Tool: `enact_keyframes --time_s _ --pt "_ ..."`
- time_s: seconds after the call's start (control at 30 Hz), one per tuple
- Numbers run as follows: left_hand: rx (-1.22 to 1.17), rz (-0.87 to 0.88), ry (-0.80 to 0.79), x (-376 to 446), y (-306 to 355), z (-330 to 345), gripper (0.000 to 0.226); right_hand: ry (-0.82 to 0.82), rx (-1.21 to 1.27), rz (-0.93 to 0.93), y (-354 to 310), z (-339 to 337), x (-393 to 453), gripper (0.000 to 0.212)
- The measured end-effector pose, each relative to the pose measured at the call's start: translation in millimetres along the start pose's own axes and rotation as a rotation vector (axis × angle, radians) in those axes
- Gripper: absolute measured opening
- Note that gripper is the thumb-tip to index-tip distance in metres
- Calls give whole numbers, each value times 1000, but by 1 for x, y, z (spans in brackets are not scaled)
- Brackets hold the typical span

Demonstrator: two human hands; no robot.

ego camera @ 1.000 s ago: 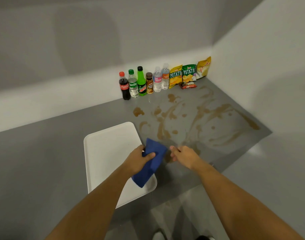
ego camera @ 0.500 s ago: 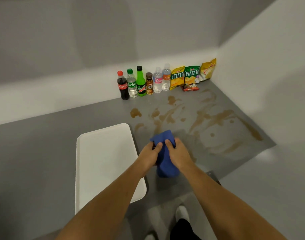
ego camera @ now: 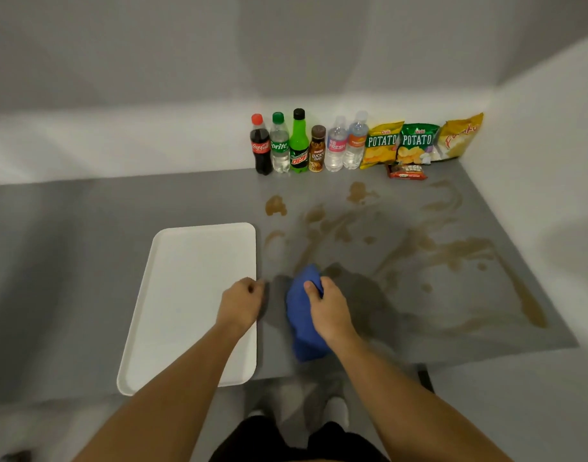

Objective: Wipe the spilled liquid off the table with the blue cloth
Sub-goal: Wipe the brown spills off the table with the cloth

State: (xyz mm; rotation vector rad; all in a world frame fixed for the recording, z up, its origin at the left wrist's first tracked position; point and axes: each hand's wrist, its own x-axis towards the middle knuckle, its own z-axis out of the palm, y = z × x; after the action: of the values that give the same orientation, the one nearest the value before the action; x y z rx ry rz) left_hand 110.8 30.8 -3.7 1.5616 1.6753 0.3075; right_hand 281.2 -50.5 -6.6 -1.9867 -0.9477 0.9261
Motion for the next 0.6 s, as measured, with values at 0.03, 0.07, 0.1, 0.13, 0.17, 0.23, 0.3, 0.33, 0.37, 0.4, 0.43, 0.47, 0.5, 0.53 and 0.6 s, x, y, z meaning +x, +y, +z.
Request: enact_keyframes --time_s 0.03,0.07,0.1,0.13,0.17,0.23,0.3,0.33,0.37,0.4,0.43,0.47,0.5,0.53,0.6 --pt "-16 -6 10 1 -2 -1 38 -8 19 11 0 4 0 33" --pt "-18 -4 17 3 -2 -3 37 -23 36 27 -2 6 0 31" --pt "-14 3 20 5 -3 -4 36 -44 45 45 -3 9 2 30" --pt "-6 16 22 9 -3 -6 34 -64 40 62 -3 11 3 29" --pt "12 34 18 12 -2 -8 33 -74 22 76 -2 13 4 29" --pt "60 72 -14 20 -1 -11 31 -62 -54 84 1 17 3 29" --pt "109 106 -58 27 1 -12 33 -16 -233 64 5 21 0 27" --pt "139 128 -76 30 3 -11 34 12 -355 55 5 21 -1 32" --pt "167 152 -91 33 4 -11 34 32 -469 53 6 22 -2 35" --pt "183 176 -104 36 5 -11 34 46 -567 57 6 23 -3 38" --pt "188 197 -117 39 5 -10 34 52 -650 62 5 23 -4 40" --pt "190 219 -132 42 5 -10 34 53 -720 60 4 24 -5 41" --pt "199 240 -147 44 6 -9 34 58 -775 49 5 25 -5 43" --pt "212 259 -157 48 7 -9 35 71 -818 29 7 26 -5 45" --pt "235 292 -158 54 10 -11 35 105 -890 -13 12 30 -8 51"
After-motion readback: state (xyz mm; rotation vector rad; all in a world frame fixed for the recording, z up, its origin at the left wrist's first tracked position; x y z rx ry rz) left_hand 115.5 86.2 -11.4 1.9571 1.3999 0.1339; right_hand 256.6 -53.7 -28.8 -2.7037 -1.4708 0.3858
